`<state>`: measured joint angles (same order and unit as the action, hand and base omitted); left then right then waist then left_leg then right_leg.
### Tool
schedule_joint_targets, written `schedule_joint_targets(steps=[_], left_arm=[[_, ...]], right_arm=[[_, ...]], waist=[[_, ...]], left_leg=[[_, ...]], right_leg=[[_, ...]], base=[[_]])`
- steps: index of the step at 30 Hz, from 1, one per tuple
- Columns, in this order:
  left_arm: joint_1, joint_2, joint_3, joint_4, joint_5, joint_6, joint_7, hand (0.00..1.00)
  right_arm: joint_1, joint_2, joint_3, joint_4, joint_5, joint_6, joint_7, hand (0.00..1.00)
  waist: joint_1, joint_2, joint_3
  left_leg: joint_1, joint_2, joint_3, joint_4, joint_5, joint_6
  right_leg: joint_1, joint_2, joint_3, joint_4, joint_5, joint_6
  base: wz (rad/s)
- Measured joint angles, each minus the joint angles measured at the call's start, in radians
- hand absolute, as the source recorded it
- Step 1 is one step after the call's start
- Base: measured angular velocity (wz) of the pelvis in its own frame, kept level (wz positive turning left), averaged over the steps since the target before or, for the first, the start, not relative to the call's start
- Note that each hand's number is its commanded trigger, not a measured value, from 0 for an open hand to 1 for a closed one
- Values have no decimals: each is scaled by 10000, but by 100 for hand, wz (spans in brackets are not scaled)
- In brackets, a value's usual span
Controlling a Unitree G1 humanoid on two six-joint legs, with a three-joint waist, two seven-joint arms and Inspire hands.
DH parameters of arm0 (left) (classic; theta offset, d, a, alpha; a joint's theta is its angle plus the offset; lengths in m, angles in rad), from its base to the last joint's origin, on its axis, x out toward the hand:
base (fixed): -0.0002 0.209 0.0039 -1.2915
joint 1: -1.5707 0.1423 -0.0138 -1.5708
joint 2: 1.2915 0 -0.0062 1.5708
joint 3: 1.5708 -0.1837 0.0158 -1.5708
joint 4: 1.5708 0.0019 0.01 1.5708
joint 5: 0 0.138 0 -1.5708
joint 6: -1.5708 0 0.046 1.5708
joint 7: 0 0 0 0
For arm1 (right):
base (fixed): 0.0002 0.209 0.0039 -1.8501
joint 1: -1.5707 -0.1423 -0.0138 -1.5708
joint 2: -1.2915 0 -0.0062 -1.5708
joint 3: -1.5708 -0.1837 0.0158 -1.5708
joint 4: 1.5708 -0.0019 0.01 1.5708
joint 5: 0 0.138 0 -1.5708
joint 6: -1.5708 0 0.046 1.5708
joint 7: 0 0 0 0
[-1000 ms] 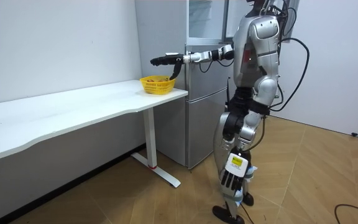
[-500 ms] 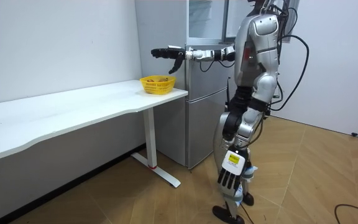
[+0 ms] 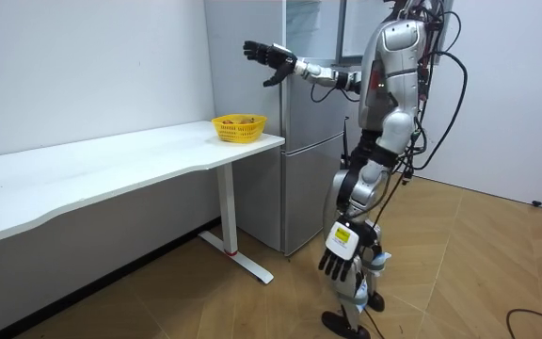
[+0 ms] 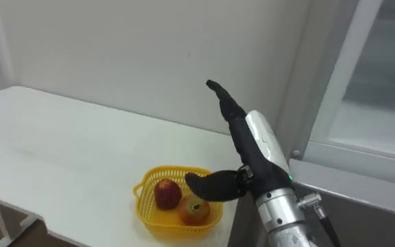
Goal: Retrieve from the upper fridge
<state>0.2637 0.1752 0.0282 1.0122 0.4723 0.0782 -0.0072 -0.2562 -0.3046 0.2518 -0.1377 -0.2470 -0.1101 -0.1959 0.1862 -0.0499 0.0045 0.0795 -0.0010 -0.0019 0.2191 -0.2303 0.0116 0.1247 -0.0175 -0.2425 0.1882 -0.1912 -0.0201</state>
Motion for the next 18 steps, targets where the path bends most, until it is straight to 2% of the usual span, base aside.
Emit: schedule_joint_targets(steps=[2,5,6,9,11,12,15,16,18], left_arm=[[-13,-8,-19,23,-5,-2,60,0],[-104,-144,-17,424,-99,-137,222,0],[-56,-199,-18,690,-108,-193,275,0],[-50,-255,-110,810,-172,-235,473,0],[-73,-260,-113,919,-451,-435,517,0],[-77,-267,-110,1013,-486,-612,631,0],[-65,-304,-112,1141,-482,-769,710,0],[-62,-325,-111,1183,-482,-778,725,0],[-107,-443,-106,1468,-485,-808,881,0]], right_arm=[[324,123,-128,-470,19,-21,-50,0],[1051,149,-493,-1244,65,-46,-89,0],[1278,155,-523,-1494,66,-47,-111,0],[1837,464,-857,-2071,47,-232,-179,0],[1965,681,-1185,-2331,114,-261,-391,0],[2049,795,-1468,-2412,151,-498,-598,0],[2654,971,-2154,-2511,256,-1056,-1026,0],[2841,995,-2243,-2511,230,-1104,-1119,0],[3473,1130,-2473,-2468,355,-1112,-1304,0]], waist=[[-211,42,-19],[-329,158,-66],[-474,223,-116],[-862,272,-101],[-1045,323,-87],[-1124,385,-60],[-1343,503,-62],[-1371,536,-66],[-1599,668,-126]], left_leg=[[21,38,169,-61,1,-3],[177,66,482,-204,7,0],[214,74,596,-205,7,1],[200,75,725,-225,5,4],[215,84,824,-231,4,5],[226,95,875,-237,1,8],[307,127,1007,-331,-12,18],[332,133,1043,-367,-12,18],[371,137,1091,-451,-12,18]], right_leg=[[-70,34,220,-17,-1,-1],[-141,79,531,-7,7,-12],[-159,91,639,-10,10,-14],[-243,103,804,-11,13,-9],[-273,113,913,-7,16,-5],[-288,128,1003,-10,17,-2],[-292,156,1053,-12,18,-1],[-292,161,1062,-8,18,-1],[-321,176,1163,-1,18,-1]], base=[[-21],[-33],[-31],[-16],[-14],[-16],[-11],[-14],[-8]])
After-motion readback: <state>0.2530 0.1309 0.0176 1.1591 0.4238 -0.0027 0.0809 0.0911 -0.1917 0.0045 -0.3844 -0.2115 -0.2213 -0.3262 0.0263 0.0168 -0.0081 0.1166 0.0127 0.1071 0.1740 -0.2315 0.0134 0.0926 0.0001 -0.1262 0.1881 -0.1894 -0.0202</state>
